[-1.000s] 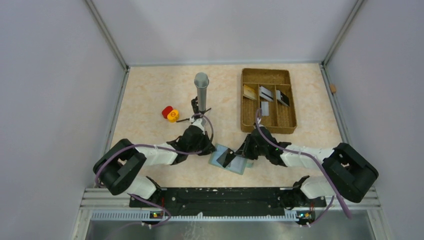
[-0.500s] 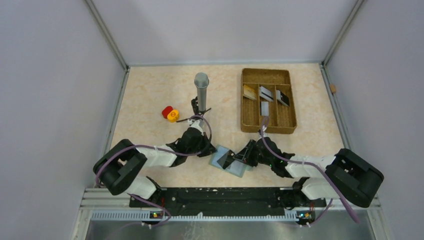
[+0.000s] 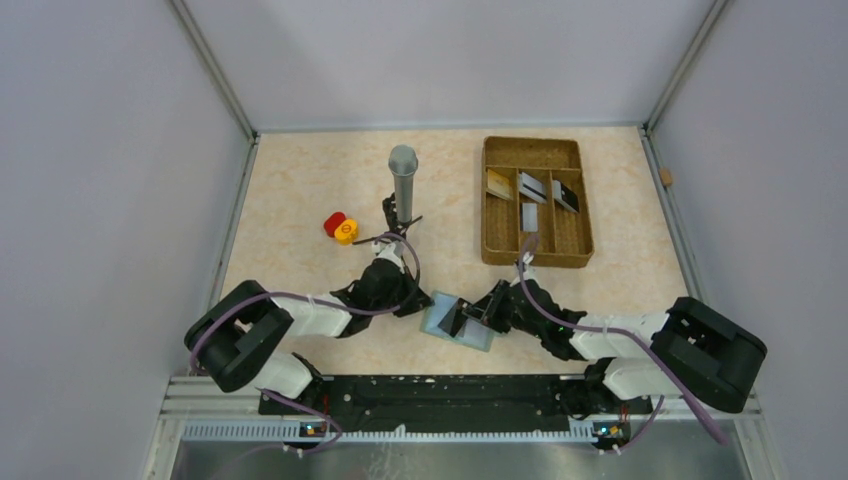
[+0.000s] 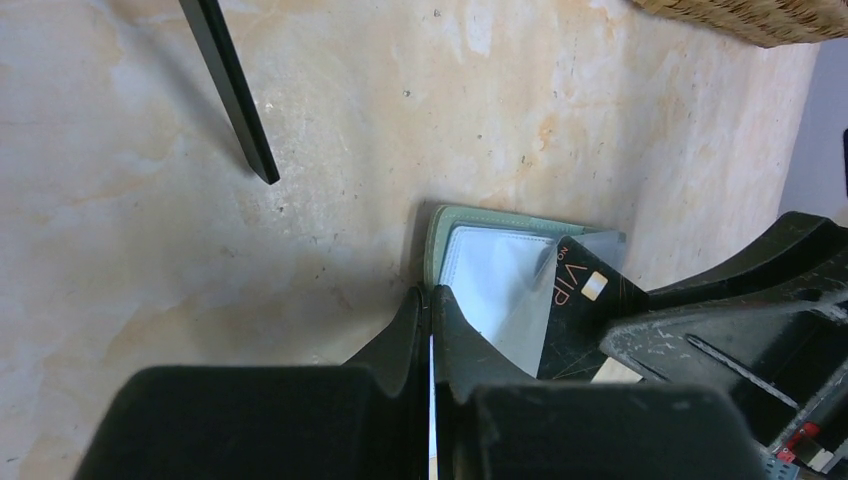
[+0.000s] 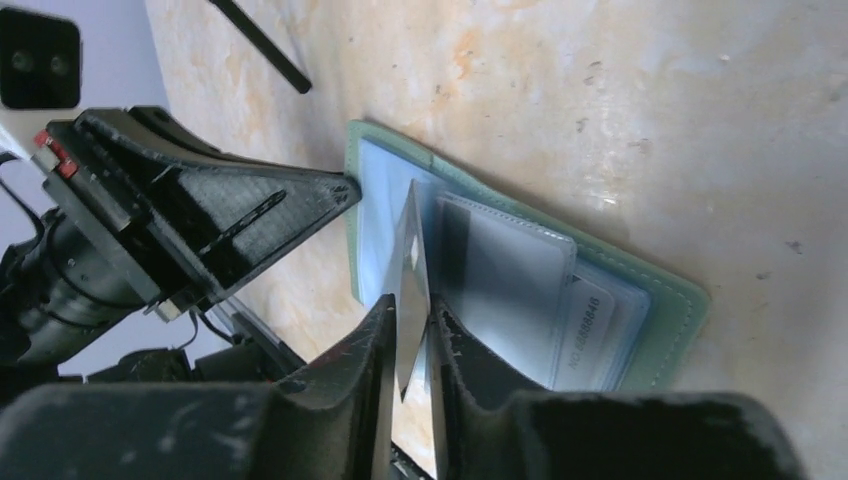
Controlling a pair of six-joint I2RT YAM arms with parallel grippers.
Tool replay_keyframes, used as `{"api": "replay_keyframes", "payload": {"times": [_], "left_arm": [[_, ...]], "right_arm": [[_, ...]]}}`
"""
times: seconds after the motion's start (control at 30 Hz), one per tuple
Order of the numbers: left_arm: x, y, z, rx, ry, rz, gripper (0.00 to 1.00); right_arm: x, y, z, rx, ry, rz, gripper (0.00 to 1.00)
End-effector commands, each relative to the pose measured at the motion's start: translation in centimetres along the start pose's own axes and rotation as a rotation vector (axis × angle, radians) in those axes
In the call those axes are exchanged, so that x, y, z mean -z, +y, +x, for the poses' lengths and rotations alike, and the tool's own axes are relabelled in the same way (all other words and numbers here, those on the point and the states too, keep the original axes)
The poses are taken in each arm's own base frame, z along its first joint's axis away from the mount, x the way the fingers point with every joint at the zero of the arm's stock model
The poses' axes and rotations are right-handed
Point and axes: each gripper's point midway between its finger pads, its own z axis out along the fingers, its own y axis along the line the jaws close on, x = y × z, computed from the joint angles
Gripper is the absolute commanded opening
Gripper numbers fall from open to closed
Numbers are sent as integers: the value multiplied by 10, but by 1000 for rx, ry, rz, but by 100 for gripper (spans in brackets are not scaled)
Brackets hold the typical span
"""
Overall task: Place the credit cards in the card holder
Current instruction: Insert the credit card into the card holder.
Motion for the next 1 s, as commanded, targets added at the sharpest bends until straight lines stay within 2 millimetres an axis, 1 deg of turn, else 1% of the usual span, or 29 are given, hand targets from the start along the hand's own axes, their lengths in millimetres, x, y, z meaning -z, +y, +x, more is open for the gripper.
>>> {"api": "replay_keyframes", "payload": {"times": [0.0,0.07,0.13,0.3,0.47,0.6,0.77,0.97], "left_arm": [[4,-7,-1,-17,-21,36,0],[5,-8,-2,-29,-26,43,0],[6,-9,-3,-39,-28,50,0],[7,-15,-2,-70,-19,81,0],[7,-19,-2,-96,-17,108,0],[7,-23,0,-121,-7,135,0],[7,-25,2,-128,3,153,0],[6,-24,1,-126,-1,141,0]], "right_arm": [[-1,-5,1,-36,-9,51,12],[3,-20,5,-64,2,106,9],[6,-29,8,-78,11,131,7],[9,-38,12,-65,33,177,0],[9,-43,16,-52,77,209,0],[5,-46,24,-60,145,197,0],[-1,-43,34,-66,200,165,0],[-2,-41,37,-62,222,158,0]]}}
